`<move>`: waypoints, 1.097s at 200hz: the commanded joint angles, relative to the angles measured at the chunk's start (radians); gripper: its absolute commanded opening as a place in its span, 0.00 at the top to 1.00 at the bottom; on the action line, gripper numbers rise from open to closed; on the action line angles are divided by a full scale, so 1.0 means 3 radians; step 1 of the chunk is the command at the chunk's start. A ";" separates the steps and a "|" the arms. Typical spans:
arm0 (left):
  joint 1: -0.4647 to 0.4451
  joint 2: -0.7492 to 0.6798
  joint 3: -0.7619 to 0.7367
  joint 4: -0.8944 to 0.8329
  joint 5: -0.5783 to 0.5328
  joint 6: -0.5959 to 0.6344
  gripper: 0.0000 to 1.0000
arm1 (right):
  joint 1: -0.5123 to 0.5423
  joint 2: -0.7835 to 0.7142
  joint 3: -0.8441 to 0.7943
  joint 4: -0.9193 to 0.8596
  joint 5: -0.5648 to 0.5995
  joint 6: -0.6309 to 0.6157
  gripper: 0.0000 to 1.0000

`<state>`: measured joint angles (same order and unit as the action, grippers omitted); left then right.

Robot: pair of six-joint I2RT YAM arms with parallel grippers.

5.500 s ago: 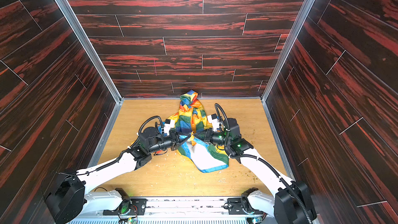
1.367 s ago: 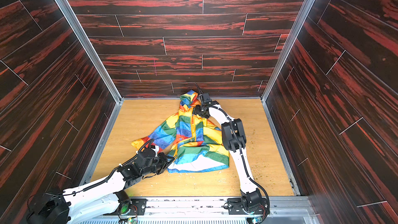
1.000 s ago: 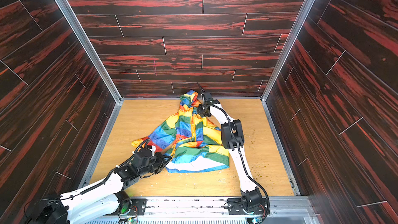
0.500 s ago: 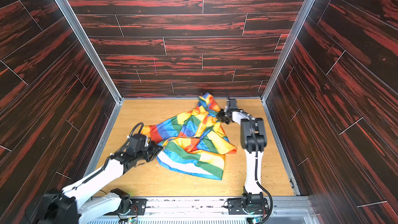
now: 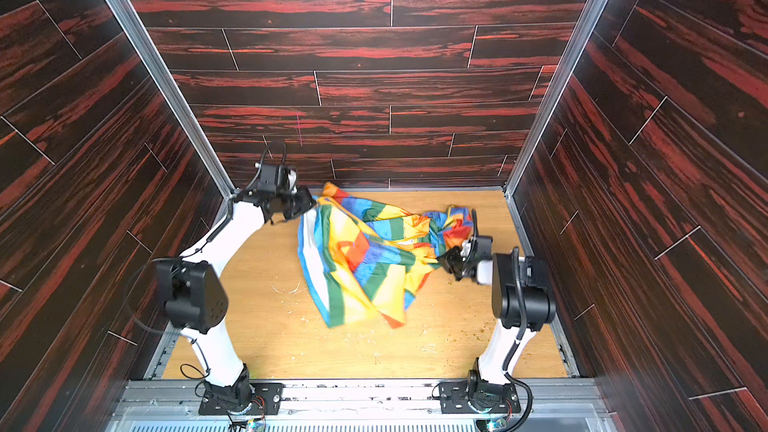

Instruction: Zip up the jacket

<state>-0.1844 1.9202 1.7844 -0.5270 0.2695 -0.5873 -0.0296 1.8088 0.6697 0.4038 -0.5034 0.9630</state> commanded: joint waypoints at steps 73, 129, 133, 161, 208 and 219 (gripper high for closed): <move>-0.0045 -0.1057 -0.1426 -0.0534 0.0514 0.0278 1.00 | 0.0139 -0.0859 -0.1121 0.0585 0.0239 0.0363 1.00; -0.0045 -0.1727 -0.2303 -0.0759 0.0108 0.0339 1.00 | -0.0219 -0.1510 -0.0868 -0.0547 0.0360 -0.0278 0.84; -0.0045 -0.1740 -0.2323 -0.0764 0.0089 0.0342 1.00 | -0.0220 -0.1525 -0.0846 -0.0584 0.0372 -0.0302 0.79; -0.0041 -0.1773 -0.2394 -0.0778 0.0002 0.0338 1.00 | -0.0223 -0.1722 -0.0696 -0.0852 0.0492 -0.0487 0.56; -0.0037 -0.1751 -0.2372 -0.0800 0.0022 0.0372 1.00 | -0.0116 -0.1851 -0.0190 -0.1295 0.0702 -0.0841 0.53; -0.0038 -0.1737 -0.2374 -0.0798 0.0037 0.0378 1.00 | -0.0051 -0.1832 -0.0060 -0.1378 0.0768 -0.0881 0.53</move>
<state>-0.1982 1.4113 1.0729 -0.7403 0.2874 -0.4999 -0.0772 1.2774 0.5781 0.0914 -0.3199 0.7681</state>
